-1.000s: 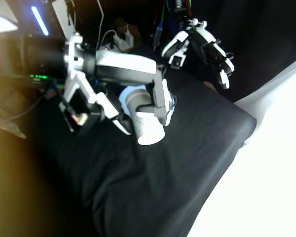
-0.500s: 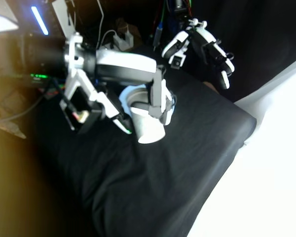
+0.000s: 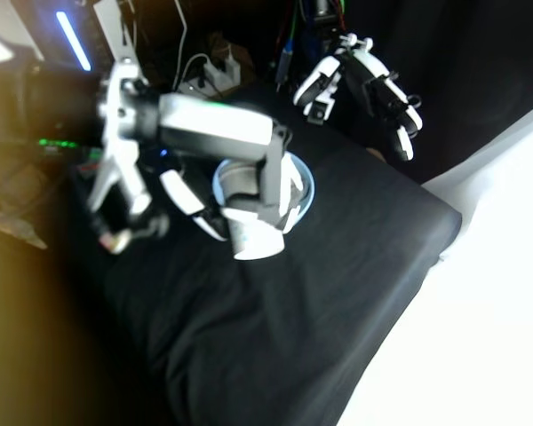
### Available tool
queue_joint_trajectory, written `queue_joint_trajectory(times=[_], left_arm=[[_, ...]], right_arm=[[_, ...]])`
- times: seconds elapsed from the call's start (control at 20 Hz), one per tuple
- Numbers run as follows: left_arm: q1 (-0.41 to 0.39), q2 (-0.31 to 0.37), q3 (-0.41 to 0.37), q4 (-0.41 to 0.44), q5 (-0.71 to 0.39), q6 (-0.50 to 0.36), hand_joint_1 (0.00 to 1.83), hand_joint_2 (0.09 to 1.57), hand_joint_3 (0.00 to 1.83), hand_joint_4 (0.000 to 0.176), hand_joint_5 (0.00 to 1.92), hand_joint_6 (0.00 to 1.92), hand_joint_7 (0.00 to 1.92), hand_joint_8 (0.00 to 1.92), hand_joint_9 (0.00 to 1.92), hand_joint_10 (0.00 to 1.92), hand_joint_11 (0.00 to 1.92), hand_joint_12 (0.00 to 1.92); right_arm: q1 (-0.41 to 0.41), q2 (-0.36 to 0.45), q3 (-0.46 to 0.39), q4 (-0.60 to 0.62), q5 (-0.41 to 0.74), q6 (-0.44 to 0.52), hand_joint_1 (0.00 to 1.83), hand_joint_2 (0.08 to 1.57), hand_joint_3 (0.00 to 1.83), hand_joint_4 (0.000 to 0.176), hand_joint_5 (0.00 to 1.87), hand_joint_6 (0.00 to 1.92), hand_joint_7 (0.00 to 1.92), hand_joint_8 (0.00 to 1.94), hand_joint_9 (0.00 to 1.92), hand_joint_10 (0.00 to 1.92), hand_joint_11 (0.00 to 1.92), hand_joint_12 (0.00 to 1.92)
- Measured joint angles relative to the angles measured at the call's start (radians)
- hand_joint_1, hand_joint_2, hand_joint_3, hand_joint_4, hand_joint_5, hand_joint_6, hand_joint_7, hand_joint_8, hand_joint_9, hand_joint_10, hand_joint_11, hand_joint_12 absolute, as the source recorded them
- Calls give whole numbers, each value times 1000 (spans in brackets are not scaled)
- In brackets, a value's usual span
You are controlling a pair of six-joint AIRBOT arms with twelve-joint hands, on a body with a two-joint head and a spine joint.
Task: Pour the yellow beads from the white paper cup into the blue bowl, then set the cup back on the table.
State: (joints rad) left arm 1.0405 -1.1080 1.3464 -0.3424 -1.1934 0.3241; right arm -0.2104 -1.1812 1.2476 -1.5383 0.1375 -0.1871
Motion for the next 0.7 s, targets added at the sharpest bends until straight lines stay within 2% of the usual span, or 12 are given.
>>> queue_joint_trajectory(times=[0.05, 0.1, 0.15, 0.2, 0.25, 0.35, 0.4, 0.45, 0.5, 0.6, 0.7], left_arm=[[0, 0, 0, 0, 0, -1, 772, 709, 7, 69, 0, 0, 216, 0, 159, 1, 140, 0], [0, 0, 0, -1, 0, -2, 765, 714, 8, 69, 0, 0, 201, 0, 166, 3, 139, 0], [0, 0, 0, -1, 0, -2, 756, 711, 5, 60, 0, 0, 182, 0, 176, 7, 160, 9], [0, 0, 0, 0, 0, -2, 764, 707, 3, 51, 0, 0, 174, 0, 165, 1, 151, 5], [0, 0, 0, -1, 0, -2, 761, 707, 2, 49, 0, 0, 210, 13, 167, 2, 162, 10], [0, 0, 0, 0, 0, -3, 747, 701, 0, 45, 0, 0, 199, 4, 151, 0, 168, 12], [0, 0, 0, -1, 0, -3, 743, 703, 1, 53, 0, 0, 190, 0, 155, 4, 153, 5], [0, 0, 0, -1, 0, -4, 743, 708, 3, 50, 0, 0, 207, 8, 166, 9, 153, 5], [0, -2, 4, 1, 0, -8, 748, 701, 0, 65, 0, 0, 227, 15, 162, 6, 143, 1], [0, -4, 4, -3, 0, -9, 735, 699, 0, 53, 0, 0, 267, 22, 179, 9, 145, 2], [0, -4, 4, -1, -1, -10, 731, 690, 0, 53, 0, 0, 270, 17, 176, 6, 137, 0]], right_arm=[[0, 5, 11, 41, 8, 0, 1154, 1191, 2, 0, 766, 1722, 1098, 1941, 1328, 1921, 1465, 1921], [0, 9, 25, 91, 19, 0, 1145, 1174, 0, 0, 854, 1269, 1024, 1737, 1236, 1883, 1352, 1921], [0, 16, 37, 131, 23, 0, 1156, 1136, 0, 0, 944, 1041, 1061, 1271, 1160, 1544, 1127, 1747], [0, 27, 47, 170, 26, -1, 1169, 1102, 0, 0, 1015, 912, 1178, 1310, 1267, 1532, 1221, 1714], [0, 36, 55, 203, 32, -1, 1162, 1099, 0, 0, 1016, 923, 1208, 1582, 1320, 1724, 1296, 1825], [0, 64, 79, 309, 49, -3, 1122, 1089, 0, 0, 1036, 901, 1243, 1896, 1375, 1902, 1387, 1917], [0, 75, 89, 356, 57, -4, 1161, 1101, 2, 0, 1004, 933, 1151, 1838, 1289, 1917, 1333, 1920], [0, 84, 91, 397, 60, -7, 1180, 1084, 0, 0, 1043, 864, 1167, 1909, 1344, 1920, 1392, 1921], [0, 97, 92, 439, 66, -8, 1176, 1095, 1, 0, 1020, 897, 1094, 1777, 1236, 1883, 1300, 1921], [-4, 113, 97, 513, 91, -8, 1175, 1114, 2, 0, 976, 968, 1106, 1857, 1267, 1919, 1364, 1921], [-20, 127, 102, 599, 131, -9, 1187, 1084, 0, 0, 1047, 851, 1055, 1771, 1157, 1921, 1256, 1921]])
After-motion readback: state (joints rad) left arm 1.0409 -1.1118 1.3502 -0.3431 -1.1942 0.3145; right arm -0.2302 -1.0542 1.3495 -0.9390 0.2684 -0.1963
